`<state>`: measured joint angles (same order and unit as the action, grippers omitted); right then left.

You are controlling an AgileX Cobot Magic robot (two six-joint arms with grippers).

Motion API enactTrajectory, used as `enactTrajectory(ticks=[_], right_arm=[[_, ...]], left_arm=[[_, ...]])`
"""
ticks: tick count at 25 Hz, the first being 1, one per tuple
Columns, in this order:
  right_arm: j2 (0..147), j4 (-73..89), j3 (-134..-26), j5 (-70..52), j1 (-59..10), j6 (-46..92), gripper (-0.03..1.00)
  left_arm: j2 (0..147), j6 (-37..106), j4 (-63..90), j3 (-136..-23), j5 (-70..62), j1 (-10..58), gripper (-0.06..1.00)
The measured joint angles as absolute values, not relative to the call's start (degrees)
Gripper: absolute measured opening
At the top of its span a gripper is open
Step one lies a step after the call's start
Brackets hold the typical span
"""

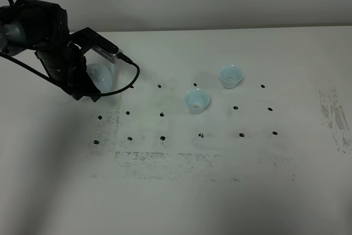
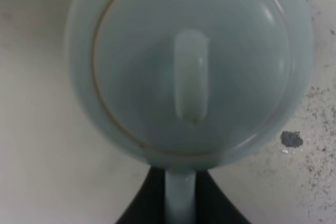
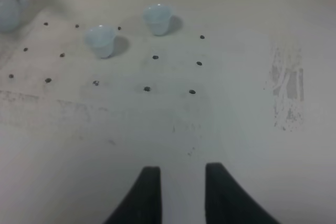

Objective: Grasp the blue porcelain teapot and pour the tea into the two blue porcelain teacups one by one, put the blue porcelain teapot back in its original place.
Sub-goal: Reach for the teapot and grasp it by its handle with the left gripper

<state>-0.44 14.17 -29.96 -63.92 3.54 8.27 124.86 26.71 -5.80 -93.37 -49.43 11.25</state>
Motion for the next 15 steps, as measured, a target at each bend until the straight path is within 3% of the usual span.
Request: enactTrajectory(ticks=[15], right_arm=[[-0.44, 14.17, -29.96, -63.92, 3.54, 8.22, 0.24]], left_arm=[[124.86, 23.90, -5.81, -93.37, -49.60, 11.38, 0.09]])
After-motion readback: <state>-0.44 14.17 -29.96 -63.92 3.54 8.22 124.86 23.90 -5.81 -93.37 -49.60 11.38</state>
